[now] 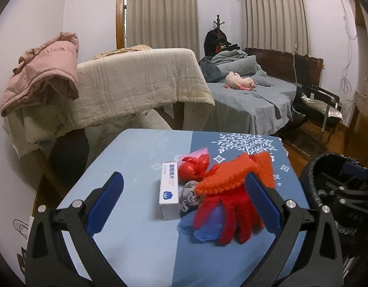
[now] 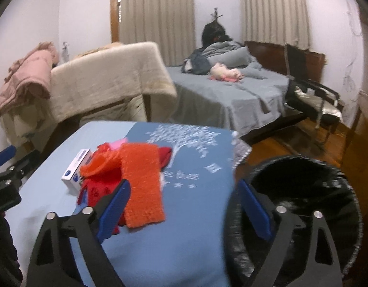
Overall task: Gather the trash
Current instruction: 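Reach the right gripper to the orange mesh scrubber and grasp it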
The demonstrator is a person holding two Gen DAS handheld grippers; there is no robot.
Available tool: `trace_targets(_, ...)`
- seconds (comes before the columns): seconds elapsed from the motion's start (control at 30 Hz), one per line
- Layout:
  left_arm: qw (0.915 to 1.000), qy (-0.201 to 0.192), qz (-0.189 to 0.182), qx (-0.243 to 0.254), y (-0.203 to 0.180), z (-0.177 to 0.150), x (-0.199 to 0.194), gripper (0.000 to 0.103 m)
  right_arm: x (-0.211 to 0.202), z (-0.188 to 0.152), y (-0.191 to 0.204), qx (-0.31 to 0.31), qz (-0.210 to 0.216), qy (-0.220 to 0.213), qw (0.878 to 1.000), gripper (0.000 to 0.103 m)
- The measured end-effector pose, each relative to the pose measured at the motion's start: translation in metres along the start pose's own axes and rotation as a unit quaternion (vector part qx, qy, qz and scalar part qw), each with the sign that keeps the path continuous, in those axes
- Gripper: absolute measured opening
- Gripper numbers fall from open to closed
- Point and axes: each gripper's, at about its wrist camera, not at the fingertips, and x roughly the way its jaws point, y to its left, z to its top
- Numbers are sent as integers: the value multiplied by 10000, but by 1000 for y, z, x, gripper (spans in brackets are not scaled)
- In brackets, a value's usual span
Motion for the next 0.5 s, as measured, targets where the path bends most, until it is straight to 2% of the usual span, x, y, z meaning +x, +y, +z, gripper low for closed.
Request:
trace_targets(0.27, 9999, 51, 138, -46, 18, -9, 21, 98, 50, -3, 37, -277, 347, 283, 9986, 76)
trace_targets(0.47, 9998, 140, 129, -69, 24, -12, 33, 98, 76, -7, 50, -388, 582, 554, 9960, 58)
trace_targets(0.5, 9998, 147, 120, -58, 25, -13, 34, 98, 77, -8, 50, -377, 642, 594, 9955, 51)
